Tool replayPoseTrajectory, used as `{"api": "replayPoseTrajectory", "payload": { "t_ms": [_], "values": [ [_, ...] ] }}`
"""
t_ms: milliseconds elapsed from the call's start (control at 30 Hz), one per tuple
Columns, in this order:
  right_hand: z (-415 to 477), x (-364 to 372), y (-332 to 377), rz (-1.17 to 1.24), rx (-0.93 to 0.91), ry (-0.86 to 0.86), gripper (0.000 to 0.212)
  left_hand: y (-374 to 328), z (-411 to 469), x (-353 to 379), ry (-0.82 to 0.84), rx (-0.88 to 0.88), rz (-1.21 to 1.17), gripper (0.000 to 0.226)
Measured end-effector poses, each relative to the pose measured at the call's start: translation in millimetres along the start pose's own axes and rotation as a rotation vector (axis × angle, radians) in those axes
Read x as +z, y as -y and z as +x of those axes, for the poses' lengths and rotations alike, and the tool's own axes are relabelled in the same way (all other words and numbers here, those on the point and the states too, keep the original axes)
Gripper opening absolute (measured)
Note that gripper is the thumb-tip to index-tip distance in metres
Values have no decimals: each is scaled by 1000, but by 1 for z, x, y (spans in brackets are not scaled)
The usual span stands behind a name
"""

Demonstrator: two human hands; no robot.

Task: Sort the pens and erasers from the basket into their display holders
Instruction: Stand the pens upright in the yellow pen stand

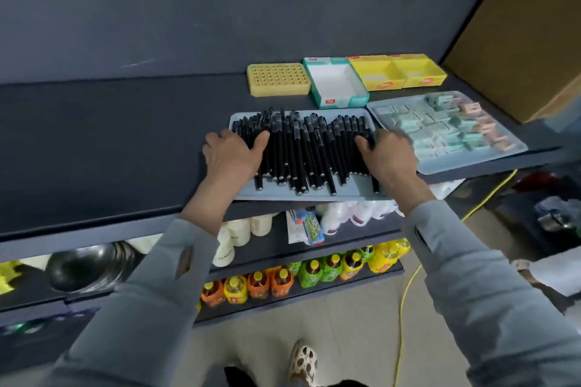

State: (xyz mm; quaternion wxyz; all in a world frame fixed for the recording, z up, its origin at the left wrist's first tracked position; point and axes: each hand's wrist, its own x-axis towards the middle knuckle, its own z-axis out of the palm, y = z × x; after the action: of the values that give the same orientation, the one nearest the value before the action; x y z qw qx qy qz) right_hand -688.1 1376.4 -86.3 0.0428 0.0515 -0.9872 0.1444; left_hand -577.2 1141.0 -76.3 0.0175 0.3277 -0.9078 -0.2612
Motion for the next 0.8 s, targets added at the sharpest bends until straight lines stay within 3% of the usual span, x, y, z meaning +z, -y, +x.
{"api": "replayPoseTrajectory", "payload": {
  "t_ms": [200,333,500,633,800],
  "values": [
    [15,9,-5,-42,-44,-32,51,-13,-3,6,-63,8,245,84],
    [19,14,-3,-55,-91,-99,46,-5,-3,10,-129,-16,225,87],
    [21,15,26,30,-424,-289,29,1,-10,10,-263,130,260,72],
    [5,24,71,175,-632,-86,41,-8,-17,7,-207,180,380,65],
    [2,30,76,142,-666,-25,50,-27,-2,2,-117,157,561,59]
  ]
}}
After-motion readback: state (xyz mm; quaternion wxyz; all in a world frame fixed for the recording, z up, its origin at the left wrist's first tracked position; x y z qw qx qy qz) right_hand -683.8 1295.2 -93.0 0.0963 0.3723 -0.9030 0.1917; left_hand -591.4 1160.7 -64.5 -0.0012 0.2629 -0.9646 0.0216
